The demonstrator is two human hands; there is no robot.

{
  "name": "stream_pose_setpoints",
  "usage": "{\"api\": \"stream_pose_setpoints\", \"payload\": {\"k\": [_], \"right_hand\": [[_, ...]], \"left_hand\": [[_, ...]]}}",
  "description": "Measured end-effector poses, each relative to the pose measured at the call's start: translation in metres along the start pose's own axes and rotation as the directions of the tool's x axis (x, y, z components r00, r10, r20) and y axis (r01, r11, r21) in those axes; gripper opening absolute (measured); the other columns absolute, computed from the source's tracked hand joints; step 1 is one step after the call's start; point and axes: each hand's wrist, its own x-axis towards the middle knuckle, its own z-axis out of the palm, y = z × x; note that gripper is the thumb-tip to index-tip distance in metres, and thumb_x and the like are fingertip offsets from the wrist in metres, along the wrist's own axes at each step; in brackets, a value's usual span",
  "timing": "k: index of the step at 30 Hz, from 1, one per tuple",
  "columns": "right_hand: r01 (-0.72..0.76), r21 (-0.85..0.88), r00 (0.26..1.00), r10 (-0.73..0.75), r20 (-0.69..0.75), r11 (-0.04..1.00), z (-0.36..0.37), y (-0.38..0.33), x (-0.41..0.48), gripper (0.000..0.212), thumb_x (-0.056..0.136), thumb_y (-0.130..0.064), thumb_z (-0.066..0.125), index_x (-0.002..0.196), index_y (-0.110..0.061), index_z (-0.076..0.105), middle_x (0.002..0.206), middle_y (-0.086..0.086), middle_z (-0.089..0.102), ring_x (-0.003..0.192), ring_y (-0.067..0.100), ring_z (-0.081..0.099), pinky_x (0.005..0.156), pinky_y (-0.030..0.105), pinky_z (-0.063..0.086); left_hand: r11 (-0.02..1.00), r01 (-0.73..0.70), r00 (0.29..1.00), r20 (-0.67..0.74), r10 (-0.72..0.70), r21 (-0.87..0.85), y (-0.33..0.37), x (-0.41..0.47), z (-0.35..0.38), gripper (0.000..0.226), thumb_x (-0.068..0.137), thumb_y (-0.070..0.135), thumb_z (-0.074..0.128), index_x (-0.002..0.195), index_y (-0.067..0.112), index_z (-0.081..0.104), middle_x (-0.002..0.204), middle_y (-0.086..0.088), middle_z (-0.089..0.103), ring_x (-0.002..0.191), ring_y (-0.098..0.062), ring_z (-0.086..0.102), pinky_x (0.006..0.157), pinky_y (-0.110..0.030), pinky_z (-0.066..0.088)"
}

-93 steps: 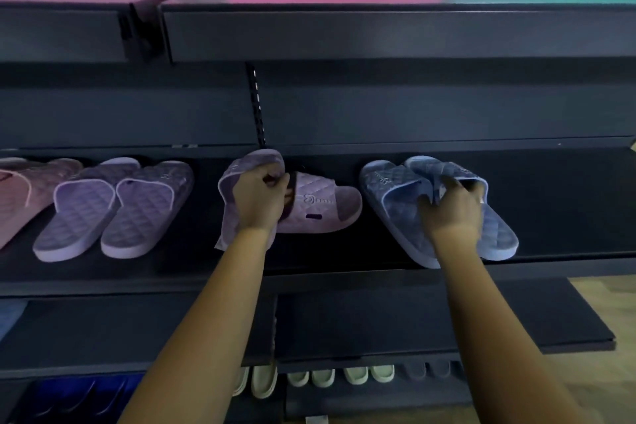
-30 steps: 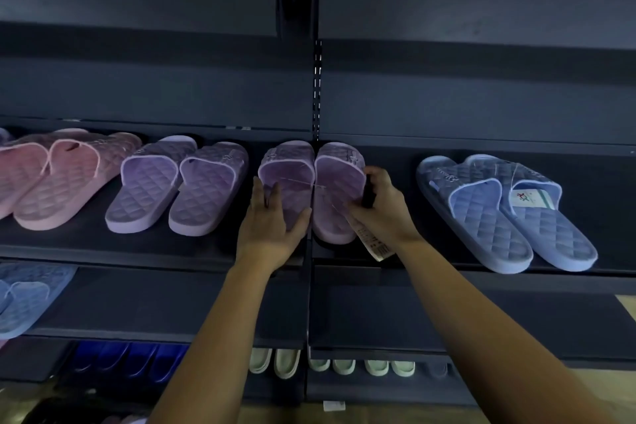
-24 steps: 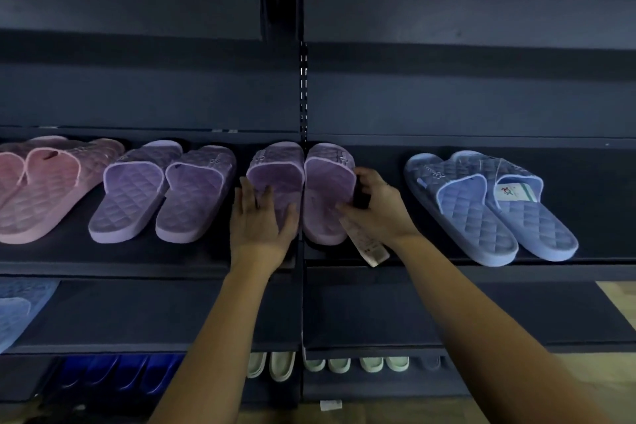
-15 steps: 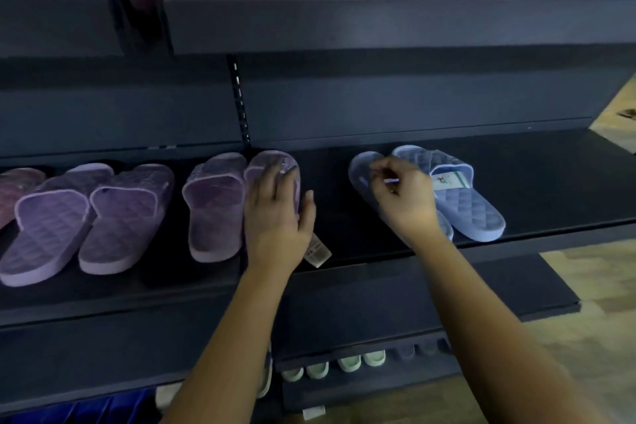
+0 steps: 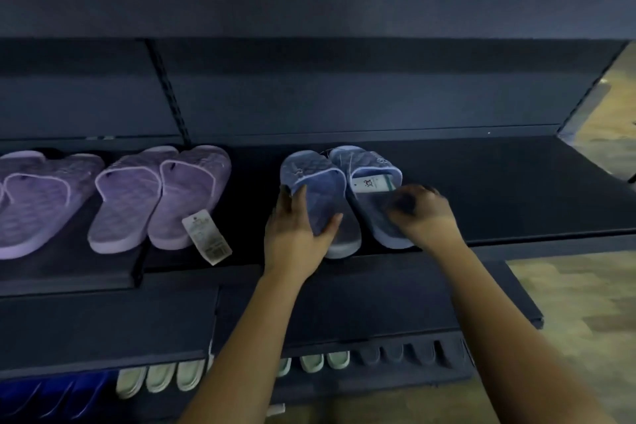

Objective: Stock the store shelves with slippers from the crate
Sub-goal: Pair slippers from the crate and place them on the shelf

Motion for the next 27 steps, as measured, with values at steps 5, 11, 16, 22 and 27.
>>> {"api": "stream_pose_setpoints", "payload": {"k": [5,11,16,22,27], "right_hand": [[0.067,0.013,0.998,-0.067,0.011,0.998,0.01,0.0,0.009,0.036,0.079,-0.045,0.066,0.096,-0.014,0.069,0.096,0.008,0.068,0.088,0.026,0.061,0.072,0.029,0.044],[0.091,0.006,0.996,-0.091,-0.003,0.996,0.019,-0.016,0.011,0.039,0.077,-0.048,0.066,0.098,-0.015,0.065,0.098,0.008,0.064,0.092,0.026,0.058,0.07,0.027,0.035],[0.075,0.064,0.997,-0.075,-0.002,0.995,0.026,-0.028,0.009,0.043,0.071,-0.05,0.074,0.101,-0.021,0.068,0.103,0.007,0.059,0.092,0.025,0.059,0.072,0.026,0.039],[0.071,0.112,0.997,-0.072,0.0,0.991,0.03,-0.04,0.007,0.047,0.066,-0.046,0.08,0.105,-0.021,0.069,0.099,0.003,0.052,0.09,0.026,0.06,0.079,0.027,0.043],[0.088,0.145,0.996,-0.088,-0.002,0.985,0.032,-0.045,0.006,0.047,0.063,-0.045,0.083,0.102,-0.024,0.071,0.099,0.003,0.056,0.086,0.02,0.059,0.079,0.024,0.041]], "left_hand": [[0.981,0.162,0.978,0.149,-0.146,-0.104,-0.002,0.002,0.005,0.112,0.065,0.077,0.054,0.149,0.011,0.02,0.155,-0.012,0.023,0.141,-0.027,0.027,0.109,-0.04,0.036],[0.971,0.176,0.961,0.244,-0.133,-0.163,-0.014,0.021,-0.012,0.107,0.072,0.061,0.069,0.152,0.019,0.013,0.158,-0.003,0.016,0.142,-0.02,0.024,0.11,-0.03,0.03],[0.932,0.205,0.956,0.263,-0.126,-0.3,-0.025,0.025,-0.026,0.101,0.072,0.049,0.076,0.15,0.024,0.016,0.153,0.002,0.028,0.134,-0.016,0.037,0.1,-0.024,0.036],[0.899,0.267,0.945,0.278,-0.173,-0.346,-0.036,0.026,-0.033,0.085,0.074,0.038,0.079,0.139,0.02,0.027,0.136,0.003,0.042,0.114,-0.01,0.045,0.088,-0.022,0.037],[0.88,0.284,0.939,0.297,-0.174,-0.381,-0.044,0.028,-0.039,0.087,0.076,0.03,0.078,0.14,0.021,0.02,0.122,0.013,0.036,0.107,-0.004,0.04,0.083,-0.019,0.035]]}}
